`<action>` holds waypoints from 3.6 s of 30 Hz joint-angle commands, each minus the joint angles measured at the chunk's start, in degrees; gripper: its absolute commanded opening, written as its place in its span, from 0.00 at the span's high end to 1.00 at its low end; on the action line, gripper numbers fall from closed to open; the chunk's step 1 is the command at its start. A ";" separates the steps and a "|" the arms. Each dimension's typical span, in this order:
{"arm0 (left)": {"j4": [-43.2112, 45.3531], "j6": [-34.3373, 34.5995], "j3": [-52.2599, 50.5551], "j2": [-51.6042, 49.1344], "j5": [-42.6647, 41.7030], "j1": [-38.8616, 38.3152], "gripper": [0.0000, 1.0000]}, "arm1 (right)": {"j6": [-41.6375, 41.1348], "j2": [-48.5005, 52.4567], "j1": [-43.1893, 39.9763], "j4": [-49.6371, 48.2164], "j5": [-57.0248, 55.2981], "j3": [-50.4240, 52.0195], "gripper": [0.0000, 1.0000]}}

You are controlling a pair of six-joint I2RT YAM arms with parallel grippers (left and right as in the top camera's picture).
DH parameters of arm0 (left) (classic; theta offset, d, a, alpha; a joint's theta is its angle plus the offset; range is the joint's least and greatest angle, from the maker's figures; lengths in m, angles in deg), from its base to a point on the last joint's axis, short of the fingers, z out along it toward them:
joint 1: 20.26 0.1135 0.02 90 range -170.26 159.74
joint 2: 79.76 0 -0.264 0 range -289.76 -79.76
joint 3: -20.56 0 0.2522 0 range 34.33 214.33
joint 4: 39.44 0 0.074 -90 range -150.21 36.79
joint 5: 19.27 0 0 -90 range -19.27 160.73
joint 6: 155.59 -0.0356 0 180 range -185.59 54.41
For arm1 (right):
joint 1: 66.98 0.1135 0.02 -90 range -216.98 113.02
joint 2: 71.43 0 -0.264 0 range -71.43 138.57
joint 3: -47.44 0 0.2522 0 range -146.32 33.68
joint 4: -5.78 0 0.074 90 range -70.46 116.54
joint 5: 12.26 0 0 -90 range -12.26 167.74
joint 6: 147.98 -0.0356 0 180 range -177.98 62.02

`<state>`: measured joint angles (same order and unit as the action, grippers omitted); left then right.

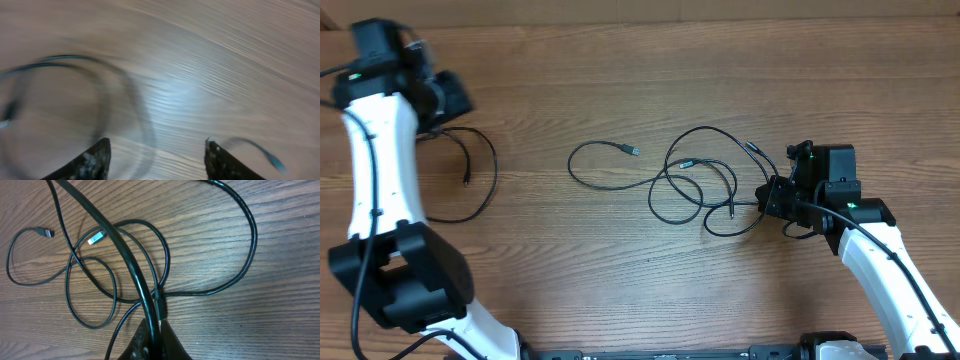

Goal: Untangle cables

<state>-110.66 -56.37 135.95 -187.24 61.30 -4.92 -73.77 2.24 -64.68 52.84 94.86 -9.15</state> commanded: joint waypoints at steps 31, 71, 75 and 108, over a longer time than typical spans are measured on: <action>7.13 -13.75 0.39 -16.92 -46.86 -40.98 0.24 | 4.15 0.09 0.26 -5.20 20.04 -0.28 0.96; 25.70 21.14 0.50 -5.86 -22.86 -42.47 0.96 | 1.42 0.09 0.24 1.79 -1.92 -0.28 0.19; 23.63 12.37 0.55 2.93 -14.82 -41.09 0.96 | -1.20 0.09 0.26 1.88 -4.46 -0.28 0.20; 53.64 32.52 0.55 22.45 -73.11 -21.33 0.96 | 2.82 0.09 0.28 -5.77 21.14 -0.28 0.14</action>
<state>-57.39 -24.81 135.97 -162.50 -7.59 -23.76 -72.96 2.26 -64.63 48.45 104.72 -9.15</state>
